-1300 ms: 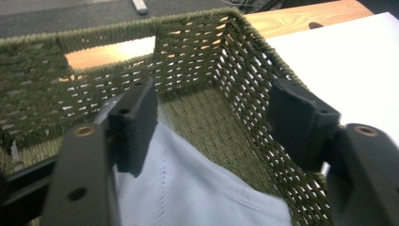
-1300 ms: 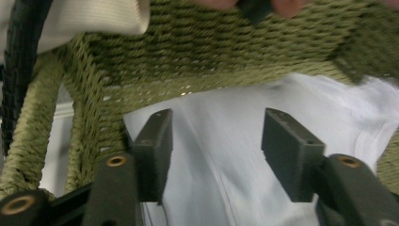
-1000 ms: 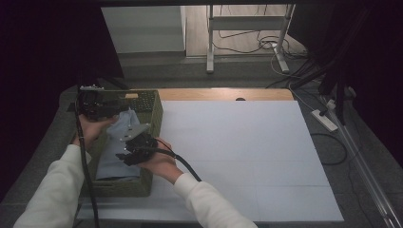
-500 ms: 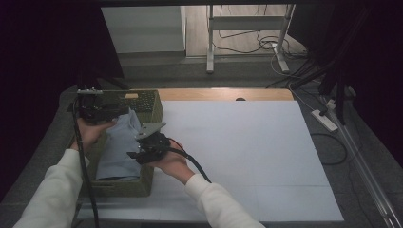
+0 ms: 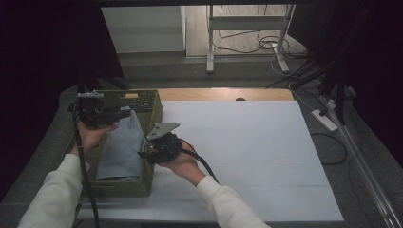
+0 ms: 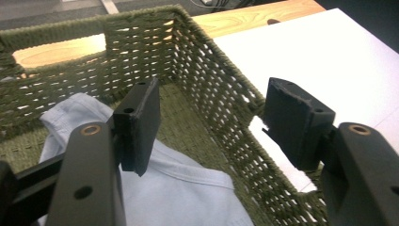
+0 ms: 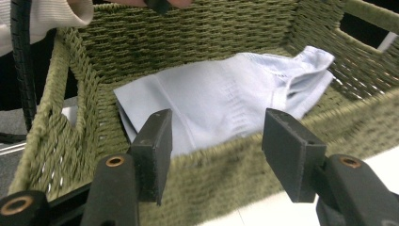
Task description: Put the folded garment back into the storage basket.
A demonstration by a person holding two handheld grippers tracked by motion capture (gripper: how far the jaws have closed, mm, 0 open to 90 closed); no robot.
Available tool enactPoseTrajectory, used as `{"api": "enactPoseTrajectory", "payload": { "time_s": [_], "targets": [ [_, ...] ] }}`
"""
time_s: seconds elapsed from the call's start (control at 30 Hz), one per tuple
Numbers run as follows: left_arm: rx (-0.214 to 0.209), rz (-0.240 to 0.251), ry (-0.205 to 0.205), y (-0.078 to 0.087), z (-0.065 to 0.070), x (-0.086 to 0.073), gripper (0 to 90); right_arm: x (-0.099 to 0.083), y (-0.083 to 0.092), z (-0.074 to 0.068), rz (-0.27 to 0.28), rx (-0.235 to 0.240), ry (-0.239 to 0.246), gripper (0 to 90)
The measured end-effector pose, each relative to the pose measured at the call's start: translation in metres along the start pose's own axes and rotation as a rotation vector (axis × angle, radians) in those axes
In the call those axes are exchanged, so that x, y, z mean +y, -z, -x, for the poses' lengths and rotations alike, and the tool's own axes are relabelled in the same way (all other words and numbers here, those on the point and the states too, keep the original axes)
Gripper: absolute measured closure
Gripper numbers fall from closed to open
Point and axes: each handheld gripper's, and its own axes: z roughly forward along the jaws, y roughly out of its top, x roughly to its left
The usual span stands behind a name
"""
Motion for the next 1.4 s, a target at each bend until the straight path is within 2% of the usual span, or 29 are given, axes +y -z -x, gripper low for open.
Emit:
{"api": "enactPoseTrajectory", "payload": {
  "time_s": [0.23, 0.8, 0.93, 1.4],
  "targets": [
    [-0.018, 0.001, -0.017, -0.002, 0.012, -0.001, 37.5, -0.01, 0.022, 0.008, 0.004, -0.024, -0.016, 43.5],
    [-0.081, 0.037, -0.014, 0.005, 0.042, -0.015, 38.0, -0.032, 0.066, 0.019, 0.014, -0.07, -0.047, 43.4],
    [-0.108, 0.047, -0.022, 0.007, 0.053, -0.023, 38.0, -0.042, 0.08, 0.022, 0.015, -0.089, -0.062, 43.4],
    [-0.167, 0.046, -0.039, 0.007, 0.08, -0.042, 38.1, -0.075, 0.125, 0.033, 0.011, -0.155, -0.108, 43.4]
  ]
}}
